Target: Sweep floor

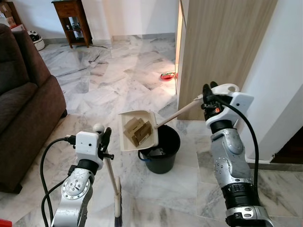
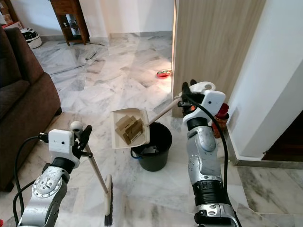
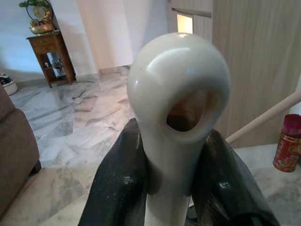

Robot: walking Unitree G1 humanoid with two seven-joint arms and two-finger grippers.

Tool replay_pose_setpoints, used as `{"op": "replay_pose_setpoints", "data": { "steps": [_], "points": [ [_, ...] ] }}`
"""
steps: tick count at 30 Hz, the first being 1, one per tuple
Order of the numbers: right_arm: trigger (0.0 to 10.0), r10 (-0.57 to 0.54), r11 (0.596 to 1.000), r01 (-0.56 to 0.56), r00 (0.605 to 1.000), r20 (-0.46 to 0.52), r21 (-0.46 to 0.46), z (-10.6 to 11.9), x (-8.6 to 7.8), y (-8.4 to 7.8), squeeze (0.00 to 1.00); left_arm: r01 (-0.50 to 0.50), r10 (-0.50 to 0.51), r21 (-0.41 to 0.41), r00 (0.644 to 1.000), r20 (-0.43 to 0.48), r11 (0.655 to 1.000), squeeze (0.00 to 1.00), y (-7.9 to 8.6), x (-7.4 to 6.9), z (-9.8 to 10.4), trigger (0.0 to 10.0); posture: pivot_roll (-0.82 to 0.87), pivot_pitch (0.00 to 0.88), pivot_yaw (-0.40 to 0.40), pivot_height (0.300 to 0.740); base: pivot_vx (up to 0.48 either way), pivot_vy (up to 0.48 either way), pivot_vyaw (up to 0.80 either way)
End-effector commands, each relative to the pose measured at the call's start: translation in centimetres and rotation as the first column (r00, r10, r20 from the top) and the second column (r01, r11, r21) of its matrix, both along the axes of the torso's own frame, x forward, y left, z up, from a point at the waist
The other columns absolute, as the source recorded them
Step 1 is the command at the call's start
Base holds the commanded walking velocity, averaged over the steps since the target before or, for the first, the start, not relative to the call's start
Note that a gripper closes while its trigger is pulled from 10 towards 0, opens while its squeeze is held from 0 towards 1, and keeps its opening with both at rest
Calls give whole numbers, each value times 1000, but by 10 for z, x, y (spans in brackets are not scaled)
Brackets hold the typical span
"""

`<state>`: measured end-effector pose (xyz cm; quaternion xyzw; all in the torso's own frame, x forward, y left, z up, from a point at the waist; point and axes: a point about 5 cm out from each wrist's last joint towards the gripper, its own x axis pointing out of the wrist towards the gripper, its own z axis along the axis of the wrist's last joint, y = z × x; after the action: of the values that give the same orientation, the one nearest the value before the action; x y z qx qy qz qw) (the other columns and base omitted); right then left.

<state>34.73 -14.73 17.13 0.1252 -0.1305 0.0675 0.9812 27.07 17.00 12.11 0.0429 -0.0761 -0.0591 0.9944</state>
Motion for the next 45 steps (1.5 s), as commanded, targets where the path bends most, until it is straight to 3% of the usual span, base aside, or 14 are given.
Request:
{"op": "replay_pose_setpoints", "data": {
  "steps": [1,8,14,24,32,40,45],
  "points": [
    [10000,43,999,-43,999,-10,-14,-1,2,10,0,-17,16,25,998,67,1000,0,5,1,13,10000,-16,0,60,740,0,0,0],
    [10000,98,993,-100,995,-34,-69,-3,7,23,0,-21,19,23,998,68,1000,0,5,0,13,10000,-12,0,59,740,0,0,0],
    [10000,75,992,-83,994,-81,-94,-2,17,30,0,-25,23,24,997,69,999,0,6,0,14,10000,-6,0,58,740,0,0,0],
    [10000,121,988,-130,987,-107,-83,6,28,55,0,-39,38,14,996,75,999,0,8,0,15,10000,-1,0,53,740,0,0,0],
    [10000,145,984,-152,986,-77,-92,26,39,72,0,-78,78,-1,992,95,997,0,14,1,20,10000,5,0,46,740,0,0,0],
    [10000,200,966,-205,979,-49,-158,44,45,92,0,-115,113,3,987,116,993,0,20,1,24,10000,8,0,43,740,0,0,0],
    [10000,207,965,-206,978,-13,-160,59,49,96,0,-124,122,7,985,125,992,0,23,3,27,10000,8,0,41,740,0,0,0]
  ]
}}
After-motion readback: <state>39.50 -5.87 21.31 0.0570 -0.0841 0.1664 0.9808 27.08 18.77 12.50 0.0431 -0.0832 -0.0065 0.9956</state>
